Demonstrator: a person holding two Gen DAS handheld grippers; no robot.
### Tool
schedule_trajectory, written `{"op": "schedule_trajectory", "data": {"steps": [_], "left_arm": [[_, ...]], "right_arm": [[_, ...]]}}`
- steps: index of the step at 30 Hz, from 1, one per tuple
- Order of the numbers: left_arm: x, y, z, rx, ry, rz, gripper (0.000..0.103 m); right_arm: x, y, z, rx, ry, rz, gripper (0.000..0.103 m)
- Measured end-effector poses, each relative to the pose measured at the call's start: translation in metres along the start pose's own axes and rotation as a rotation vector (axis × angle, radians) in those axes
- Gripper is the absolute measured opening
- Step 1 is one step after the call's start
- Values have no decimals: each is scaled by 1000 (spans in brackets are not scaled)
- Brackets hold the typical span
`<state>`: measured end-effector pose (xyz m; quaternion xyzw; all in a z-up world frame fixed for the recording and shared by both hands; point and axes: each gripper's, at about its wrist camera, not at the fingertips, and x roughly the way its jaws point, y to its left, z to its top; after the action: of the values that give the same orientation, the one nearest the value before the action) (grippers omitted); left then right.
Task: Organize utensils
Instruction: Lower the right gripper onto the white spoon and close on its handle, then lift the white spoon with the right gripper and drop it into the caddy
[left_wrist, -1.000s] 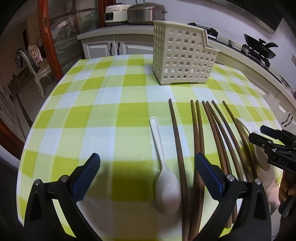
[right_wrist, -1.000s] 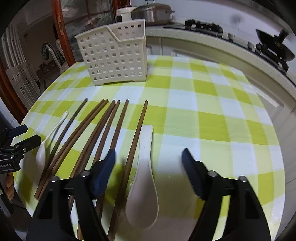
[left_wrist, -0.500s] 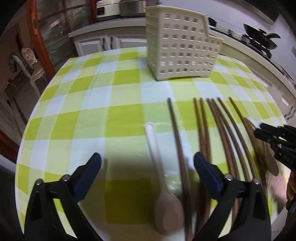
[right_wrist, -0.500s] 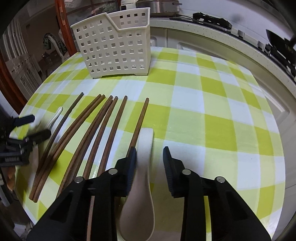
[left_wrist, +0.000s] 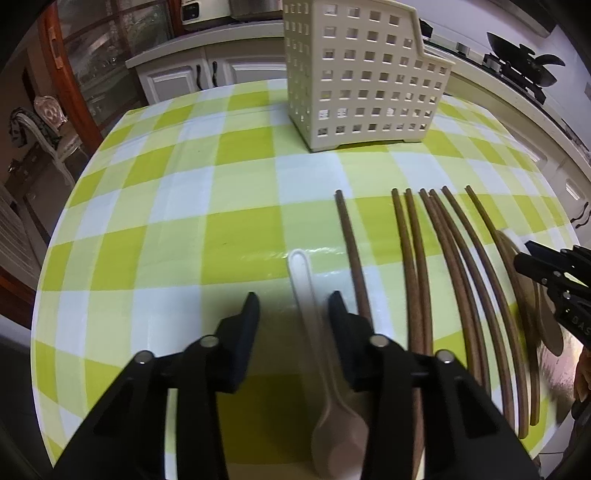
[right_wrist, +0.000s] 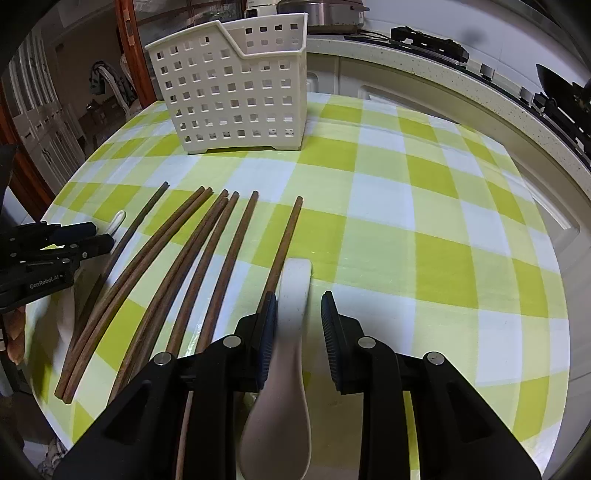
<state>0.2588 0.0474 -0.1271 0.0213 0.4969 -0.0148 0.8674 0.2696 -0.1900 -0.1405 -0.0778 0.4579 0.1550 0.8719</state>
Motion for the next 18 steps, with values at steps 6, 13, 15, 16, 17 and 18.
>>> {"op": "schedule_trajectory", "data": {"steps": [6,13,15,16,17,18], "left_arm": [[1,-11,3,49,1,-17,14],[0,-8,2,48,0,-52,11],[-4,-6,2,45,-10,-53,11],[-7,-5,2,42,-19,-54,11],[-11,-4,2,38,-28,-56,11],[-16,-4,2,34,-39,-58,11]], "right_arm": [[4,-2,1,-15,14,9,18],[-1,-9,1,9,9,29,17],[-6,-11,1,13,-3,30,17],[-9,-11,2,14,-10,31,17],[-13,-11,3,15,-22,31,17],[-17,-11,3,15,-32,31,17]]}}
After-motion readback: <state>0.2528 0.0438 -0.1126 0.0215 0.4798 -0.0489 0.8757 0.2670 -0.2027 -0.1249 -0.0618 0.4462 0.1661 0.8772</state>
